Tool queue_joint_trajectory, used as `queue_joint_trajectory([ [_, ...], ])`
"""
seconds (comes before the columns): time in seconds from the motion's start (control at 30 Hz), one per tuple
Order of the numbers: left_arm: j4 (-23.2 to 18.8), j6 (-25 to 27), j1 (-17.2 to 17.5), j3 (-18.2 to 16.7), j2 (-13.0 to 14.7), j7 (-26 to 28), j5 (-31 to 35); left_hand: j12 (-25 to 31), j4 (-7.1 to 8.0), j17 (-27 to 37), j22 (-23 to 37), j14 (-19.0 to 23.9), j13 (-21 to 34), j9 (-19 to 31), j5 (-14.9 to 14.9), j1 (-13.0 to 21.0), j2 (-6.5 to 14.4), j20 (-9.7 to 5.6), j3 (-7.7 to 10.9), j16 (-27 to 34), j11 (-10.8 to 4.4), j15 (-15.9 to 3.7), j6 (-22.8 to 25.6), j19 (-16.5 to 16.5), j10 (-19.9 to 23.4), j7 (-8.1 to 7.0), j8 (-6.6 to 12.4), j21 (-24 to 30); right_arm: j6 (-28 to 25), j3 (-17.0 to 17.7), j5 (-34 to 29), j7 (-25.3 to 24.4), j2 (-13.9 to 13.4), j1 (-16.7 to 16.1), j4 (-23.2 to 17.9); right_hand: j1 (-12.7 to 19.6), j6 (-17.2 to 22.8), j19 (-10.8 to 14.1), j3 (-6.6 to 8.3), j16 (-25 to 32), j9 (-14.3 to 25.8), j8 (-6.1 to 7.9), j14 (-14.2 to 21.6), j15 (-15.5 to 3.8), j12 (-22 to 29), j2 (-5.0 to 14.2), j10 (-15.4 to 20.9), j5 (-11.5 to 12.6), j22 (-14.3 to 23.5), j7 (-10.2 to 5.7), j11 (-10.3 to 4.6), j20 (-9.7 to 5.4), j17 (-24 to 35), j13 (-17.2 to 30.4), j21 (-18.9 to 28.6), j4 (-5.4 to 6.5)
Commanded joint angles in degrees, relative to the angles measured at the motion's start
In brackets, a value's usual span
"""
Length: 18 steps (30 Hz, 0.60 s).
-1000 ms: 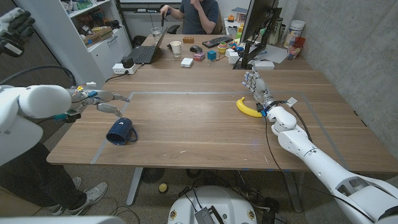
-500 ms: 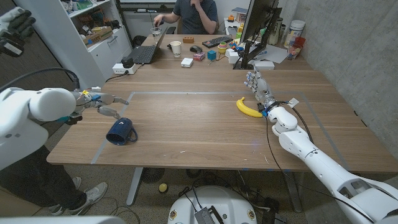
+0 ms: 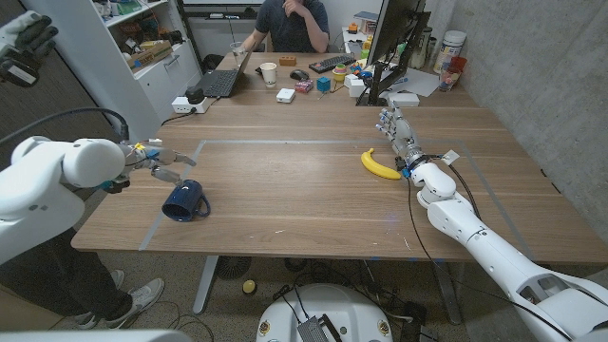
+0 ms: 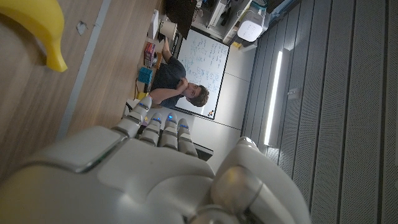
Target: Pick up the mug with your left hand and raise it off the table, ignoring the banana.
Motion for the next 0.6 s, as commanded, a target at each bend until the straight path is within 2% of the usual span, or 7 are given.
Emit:
queue_joint_trajectory([
  [0.03, 2.6, 1.9, -0.8, 3.4, 2.5, 1.2, -1.1, 0.4, 0.17, 0.1, 0.1, -0.1, 0.1, 0.3, 0.0, 0.9, 0.2, 0.02, 0.06, 0.1, 0.08, -0.01, 0.3, 0.5, 0.0, -0.04, 0.52, -0.2, 0.1, 0.2, -0.5, -0.6, -0.1, 0.2, 0.5, -0.4, -0.1, 0.4, -0.17, 0.2, 0.3, 0.35, 0.0, 0.48, 0.4, -0.14, 0.3, 0.3, 0.2, 0.02, 0.01, -0.04, 0.2, 0.2, -0.2, 0.06],
  [0.6, 4.5, 5.0, -2.1, 7.4, 7.9, 3.8, -5.0, 0.6, 0.25, 0.1, 0.1, 0.2, 0.1, 0.3, 0.0, 2.2, 0.3, 0.03, -0.03, 0.2, 0.13, -0.38, 1.2, 0.7, 0.5, 0.04, 0.80, -0.3, 1.0, -0.1, -1.8, -1.3, 0.0, 0.7, 0.3, -0.4, -0.1, 0.4, -0.23, 0.2, 0.3, 0.36, -0.1, 0.36, 0.4, -0.06, 0.3, 0.4, 0.2, 0.08, 0.09, 0.07, 0.2, 0.2, -0.6, 0.02],
])
